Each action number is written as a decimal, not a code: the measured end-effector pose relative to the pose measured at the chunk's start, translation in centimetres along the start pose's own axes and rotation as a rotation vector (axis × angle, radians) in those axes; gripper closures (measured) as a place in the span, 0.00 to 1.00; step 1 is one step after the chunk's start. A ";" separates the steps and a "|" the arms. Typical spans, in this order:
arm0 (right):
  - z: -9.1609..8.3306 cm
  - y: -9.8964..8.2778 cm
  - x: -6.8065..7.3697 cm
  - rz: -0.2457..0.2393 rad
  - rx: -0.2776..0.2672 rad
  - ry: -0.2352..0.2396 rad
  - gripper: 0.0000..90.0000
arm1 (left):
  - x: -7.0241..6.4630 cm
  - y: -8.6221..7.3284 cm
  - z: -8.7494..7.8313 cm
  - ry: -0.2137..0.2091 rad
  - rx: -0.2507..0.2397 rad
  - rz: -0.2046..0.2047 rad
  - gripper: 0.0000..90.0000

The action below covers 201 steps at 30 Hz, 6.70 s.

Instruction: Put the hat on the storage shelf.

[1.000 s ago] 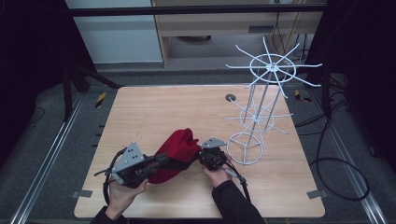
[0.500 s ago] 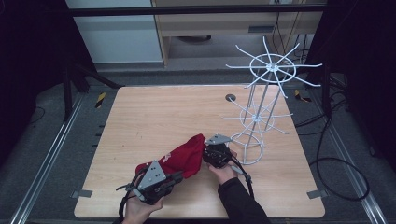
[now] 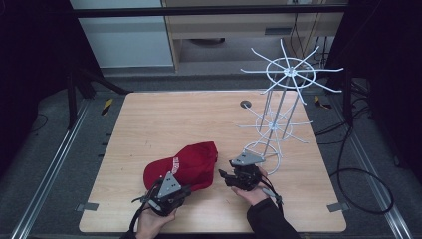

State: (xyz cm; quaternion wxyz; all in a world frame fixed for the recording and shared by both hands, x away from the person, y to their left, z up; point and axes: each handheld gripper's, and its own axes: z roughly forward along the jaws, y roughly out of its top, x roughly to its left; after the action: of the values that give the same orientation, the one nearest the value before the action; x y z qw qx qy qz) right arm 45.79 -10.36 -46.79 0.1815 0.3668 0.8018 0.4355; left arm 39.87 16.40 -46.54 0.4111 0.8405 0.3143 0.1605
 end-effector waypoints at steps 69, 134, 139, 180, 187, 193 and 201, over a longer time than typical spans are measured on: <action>-10.2 -8.1 -7.0 0.190 -0.005 -0.237 0.34 | 0.2 6.1 6.9 0.150 0.118 -0.094 0.74; -10.0 -8.6 -7.6 0.199 -0.024 -0.260 0.32 | 2.9 20.4 -13.0 0.069 -0.782 -0.214 0.95; -10.1 -8.5 -7.6 0.205 -0.024 -0.256 0.32 | 2.6 22.2 -13.8 0.064 -0.819 -0.207 0.95; -9.9 -8.5 -7.7 0.207 -0.021 -0.242 0.32 | 2.1 25.7 -9.2 -0.016 -0.821 -0.275 0.94; -9.8 -8.5 -7.6 0.207 -0.019 -0.241 0.32 | 2.3 23.9 -8.1 -0.003 -0.775 -0.270 0.92; -9.8 -8.5 -7.6 0.205 -0.014 -0.241 0.32 | 1.8 22.7 -7.3 0.003 -0.737 -0.249 0.91; -9.7 -8.6 -7.6 0.203 -0.012 -0.238 0.31 | 1.7 21.4 -5.6 0.006 -0.668 -0.236 0.90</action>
State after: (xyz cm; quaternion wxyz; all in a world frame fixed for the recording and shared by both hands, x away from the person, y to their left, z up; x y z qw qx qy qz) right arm 41.23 -24.57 -48.73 0.2326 0.4940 0.7307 0.4097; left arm 46.67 10.91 -26.17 0.6783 0.6169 0.3407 0.2082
